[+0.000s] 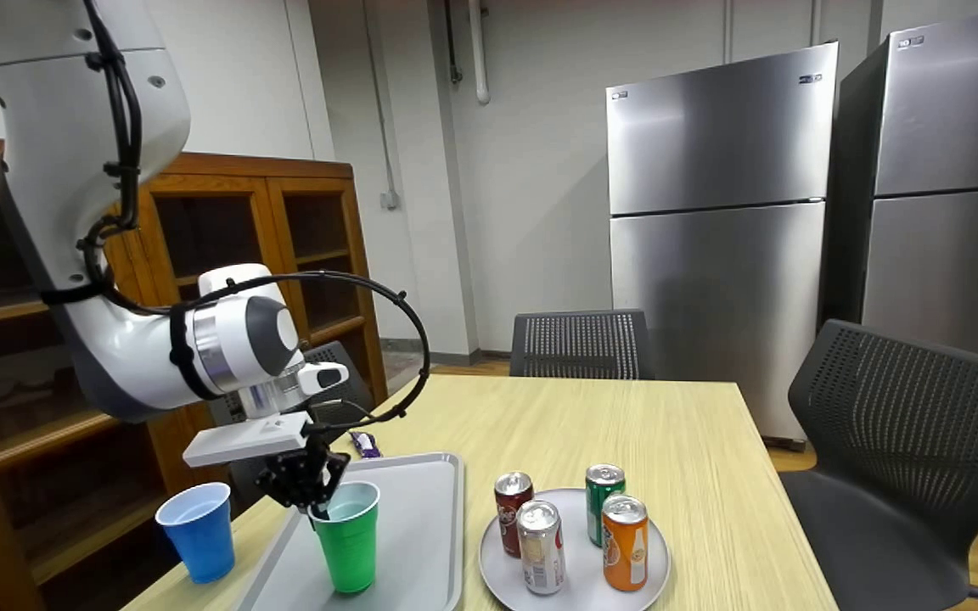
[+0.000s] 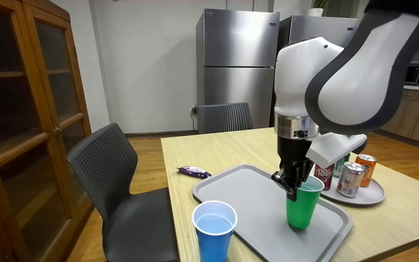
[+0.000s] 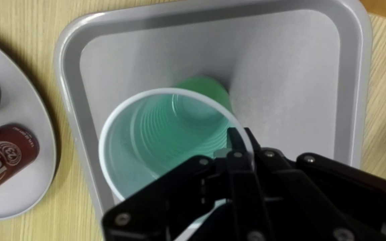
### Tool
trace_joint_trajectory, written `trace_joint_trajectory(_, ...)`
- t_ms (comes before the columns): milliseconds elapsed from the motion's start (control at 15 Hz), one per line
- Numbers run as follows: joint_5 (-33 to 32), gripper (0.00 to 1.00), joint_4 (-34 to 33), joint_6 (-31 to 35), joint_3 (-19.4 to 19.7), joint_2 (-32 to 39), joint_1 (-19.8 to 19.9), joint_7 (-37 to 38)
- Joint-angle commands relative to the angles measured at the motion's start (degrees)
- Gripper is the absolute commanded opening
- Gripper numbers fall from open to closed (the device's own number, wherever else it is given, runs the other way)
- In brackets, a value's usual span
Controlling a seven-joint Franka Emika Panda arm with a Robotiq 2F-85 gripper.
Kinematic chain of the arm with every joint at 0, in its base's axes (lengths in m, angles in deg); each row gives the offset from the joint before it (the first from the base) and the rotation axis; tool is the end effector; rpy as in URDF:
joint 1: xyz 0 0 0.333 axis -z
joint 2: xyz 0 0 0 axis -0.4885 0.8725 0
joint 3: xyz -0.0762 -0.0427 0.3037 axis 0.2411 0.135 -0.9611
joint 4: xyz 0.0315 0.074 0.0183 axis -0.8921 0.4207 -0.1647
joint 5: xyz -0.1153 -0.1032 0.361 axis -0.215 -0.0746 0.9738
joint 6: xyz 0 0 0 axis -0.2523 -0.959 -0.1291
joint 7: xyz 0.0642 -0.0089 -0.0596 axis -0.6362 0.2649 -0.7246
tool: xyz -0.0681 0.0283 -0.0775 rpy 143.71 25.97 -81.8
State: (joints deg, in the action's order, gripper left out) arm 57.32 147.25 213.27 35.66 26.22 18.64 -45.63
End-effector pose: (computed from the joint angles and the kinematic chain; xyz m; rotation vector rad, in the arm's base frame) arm 0.4072 0.1016 0.1812 2.9650 0.4723 0.0002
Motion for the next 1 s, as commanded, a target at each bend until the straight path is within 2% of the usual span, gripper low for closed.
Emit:
trace_joint_trajectory(0, -0.97, 0.01, -1.6, -1.38, 0.19, -2.18, -1.37, 3.47)
trace_joint_trajectory(400, -2.73, 0.01, -6.89, -1.63, 0.97, -0.98, -2.51, 8.2)
trace_joint_trajectory(533, -5.76, 0.01, -9.19, -2.22, 2.19, -0.61, -2.74, 10.16)
trace_joint_trajectory(933, -7.2, 0.01, -14.56, -1.28, 4.31, 1.77, -1.19, 6.98)
